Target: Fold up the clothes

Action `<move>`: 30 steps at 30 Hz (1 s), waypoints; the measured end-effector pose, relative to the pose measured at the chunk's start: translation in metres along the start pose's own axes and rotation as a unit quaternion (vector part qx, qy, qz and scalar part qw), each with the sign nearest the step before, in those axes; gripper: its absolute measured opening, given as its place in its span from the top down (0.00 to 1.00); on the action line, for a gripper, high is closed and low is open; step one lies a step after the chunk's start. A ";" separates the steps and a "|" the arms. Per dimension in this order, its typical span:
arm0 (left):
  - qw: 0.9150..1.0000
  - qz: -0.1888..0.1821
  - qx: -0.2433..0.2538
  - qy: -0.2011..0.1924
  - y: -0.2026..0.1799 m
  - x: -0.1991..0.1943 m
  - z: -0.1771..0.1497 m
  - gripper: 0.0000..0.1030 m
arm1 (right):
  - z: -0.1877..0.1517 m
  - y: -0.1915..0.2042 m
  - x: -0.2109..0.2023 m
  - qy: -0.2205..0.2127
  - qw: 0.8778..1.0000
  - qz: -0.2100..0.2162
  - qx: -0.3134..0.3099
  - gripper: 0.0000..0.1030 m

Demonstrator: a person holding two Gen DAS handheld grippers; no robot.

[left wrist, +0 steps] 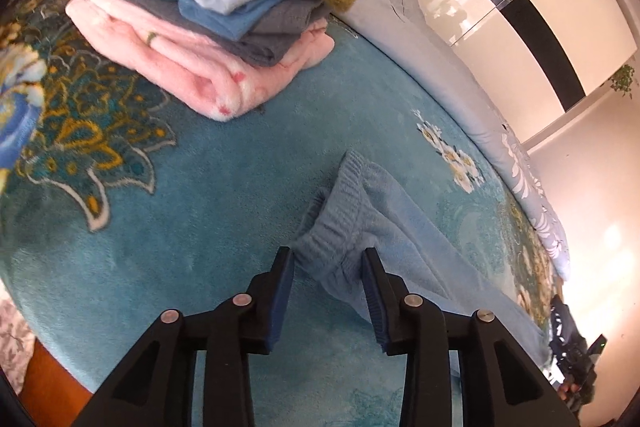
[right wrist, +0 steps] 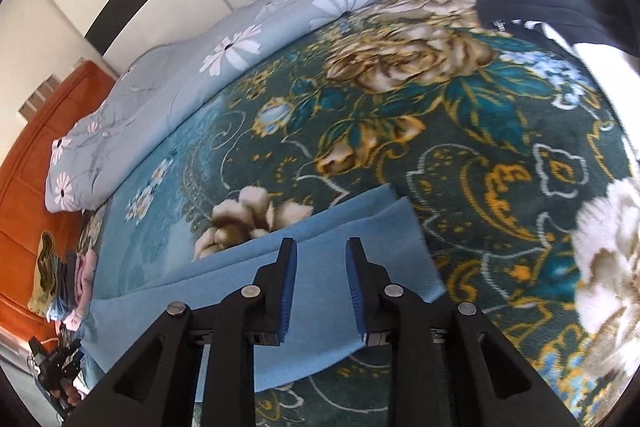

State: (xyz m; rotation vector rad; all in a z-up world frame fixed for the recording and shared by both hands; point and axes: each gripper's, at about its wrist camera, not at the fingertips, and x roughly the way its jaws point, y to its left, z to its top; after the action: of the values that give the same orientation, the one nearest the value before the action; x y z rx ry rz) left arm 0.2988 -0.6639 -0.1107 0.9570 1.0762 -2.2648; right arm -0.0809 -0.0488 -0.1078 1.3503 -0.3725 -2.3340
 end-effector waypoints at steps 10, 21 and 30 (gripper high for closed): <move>0.994 -0.003 0.108 -0.024 -0.060 -0.005 0.009 0.51 | -0.003 0.077 0.060 0.085 0.972 0.059 -0.212 0.66; 0.988 0.003 0.152 0.027 -0.101 0.045 -0.023 0.50 | -0.026 0.107 0.087 0.142 0.925 0.028 -0.352 0.64; 0.991 0.003 0.131 0.024 -0.087 0.042 -0.026 0.50 | -0.051 0.124 0.077 0.148 0.907 -0.001 -0.395 0.97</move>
State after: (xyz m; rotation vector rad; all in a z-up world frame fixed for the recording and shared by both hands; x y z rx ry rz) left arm 0.2256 -0.5959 -0.1112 1.1190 0.8055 -2.4298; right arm -0.0438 -0.1954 -0.1383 1.2198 0.6098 -1.8770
